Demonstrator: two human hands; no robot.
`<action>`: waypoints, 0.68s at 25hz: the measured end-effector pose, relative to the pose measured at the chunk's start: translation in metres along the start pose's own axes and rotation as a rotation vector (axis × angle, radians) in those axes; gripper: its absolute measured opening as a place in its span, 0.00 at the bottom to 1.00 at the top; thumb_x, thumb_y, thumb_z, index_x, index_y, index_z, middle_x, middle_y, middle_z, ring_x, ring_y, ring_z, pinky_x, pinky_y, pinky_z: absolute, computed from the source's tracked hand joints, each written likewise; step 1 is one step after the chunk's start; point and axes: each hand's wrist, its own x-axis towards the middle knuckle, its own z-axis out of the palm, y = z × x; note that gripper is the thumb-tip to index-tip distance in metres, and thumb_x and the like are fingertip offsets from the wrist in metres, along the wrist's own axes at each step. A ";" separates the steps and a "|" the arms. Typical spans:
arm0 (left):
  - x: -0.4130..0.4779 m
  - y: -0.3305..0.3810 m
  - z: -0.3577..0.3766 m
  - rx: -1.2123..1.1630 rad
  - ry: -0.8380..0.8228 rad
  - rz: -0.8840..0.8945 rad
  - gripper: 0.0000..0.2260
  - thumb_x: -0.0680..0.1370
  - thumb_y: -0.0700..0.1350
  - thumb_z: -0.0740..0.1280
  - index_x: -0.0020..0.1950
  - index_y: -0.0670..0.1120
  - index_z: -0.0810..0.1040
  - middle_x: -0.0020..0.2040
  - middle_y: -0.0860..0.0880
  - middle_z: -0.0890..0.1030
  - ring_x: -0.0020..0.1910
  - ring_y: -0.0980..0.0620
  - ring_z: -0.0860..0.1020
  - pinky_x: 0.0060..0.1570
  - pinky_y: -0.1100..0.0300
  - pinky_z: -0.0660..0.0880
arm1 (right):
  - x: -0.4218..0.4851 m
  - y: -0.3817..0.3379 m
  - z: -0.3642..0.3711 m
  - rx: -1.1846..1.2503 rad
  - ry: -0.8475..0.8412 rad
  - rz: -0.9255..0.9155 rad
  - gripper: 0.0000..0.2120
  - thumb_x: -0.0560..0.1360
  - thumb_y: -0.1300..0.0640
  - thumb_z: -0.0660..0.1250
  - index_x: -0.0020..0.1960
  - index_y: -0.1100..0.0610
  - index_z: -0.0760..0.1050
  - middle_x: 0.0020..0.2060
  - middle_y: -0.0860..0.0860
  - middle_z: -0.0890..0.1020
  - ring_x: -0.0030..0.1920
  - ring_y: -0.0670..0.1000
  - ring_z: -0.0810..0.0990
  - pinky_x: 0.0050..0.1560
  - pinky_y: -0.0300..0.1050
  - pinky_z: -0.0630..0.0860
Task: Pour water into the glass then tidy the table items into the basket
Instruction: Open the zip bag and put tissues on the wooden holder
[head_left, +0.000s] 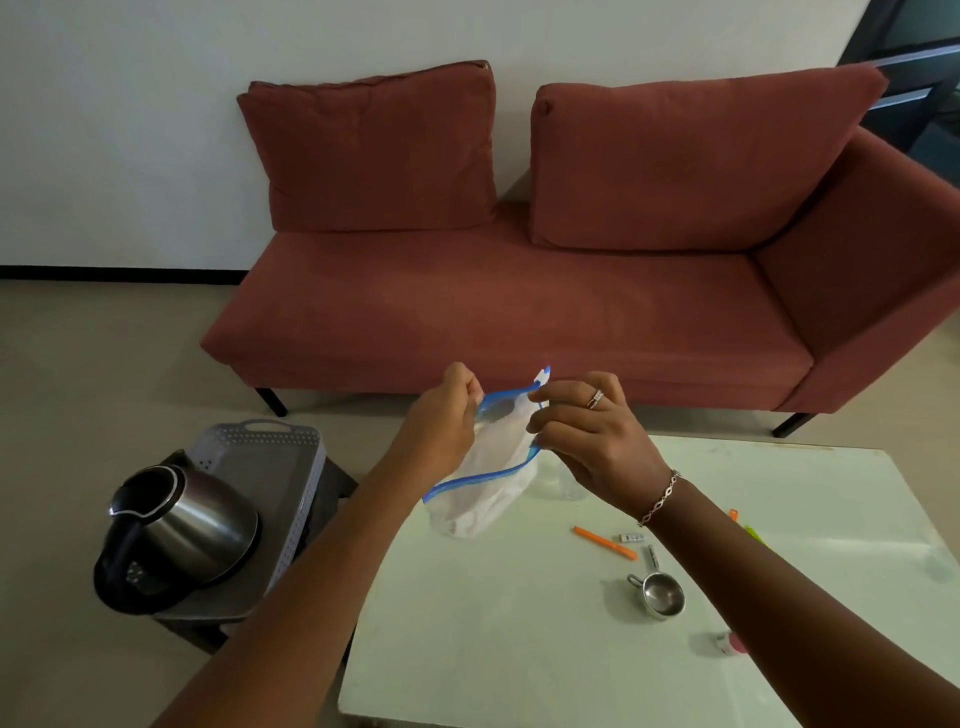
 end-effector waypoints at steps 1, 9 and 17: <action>-0.003 -0.002 0.001 0.017 0.053 0.109 0.02 0.79 0.39 0.57 0.47 0.43 0.66 0.36 0.46 0.73 0.35 0.45 0.74 0.36 0.52 0.70 | -0.003 0.000 0.001 -0.004 -0.018 -0.019 0.10 0.69 0.71 0.68 0.34 0.59 0.77 0.35 0.49 0.83 0.51 0.53 0.82 0.50 0.49 0.67; -0.009 -0.013 0.004 0.323 0.078 0.474 0.16 0.64 0.23 0.61 0.46 0.37 0.79 0.48 0.41 0.80 0.45 0.42 0.78 0.42 0.49 0.78 | -0.021 0.003 -0.004 -0.030 -0.096 -0.123 0.11 0.74 0.58 0.64 0.35 0.58 0.77 0.33 0.50 0.82 0.43 0.52 0.83 0.52 0.47 0.68; -0.011 -0.001 0.020 0.380 -0.016 0.434 0.23 0.70 0.26 0.60 0.63 0.42 0.73 0.62 0.46 0.76 0.56 0.46 0.74 0.53 0.55 0.74 | -0.012 0.004 0.000 -0.251 -0.249 -0.143 0.09 0.63 0.65 0.74 0.38 0.54 0.79 0.35 0.48 0.81 0.24 0.52 0.73 0.44 0.44 0.63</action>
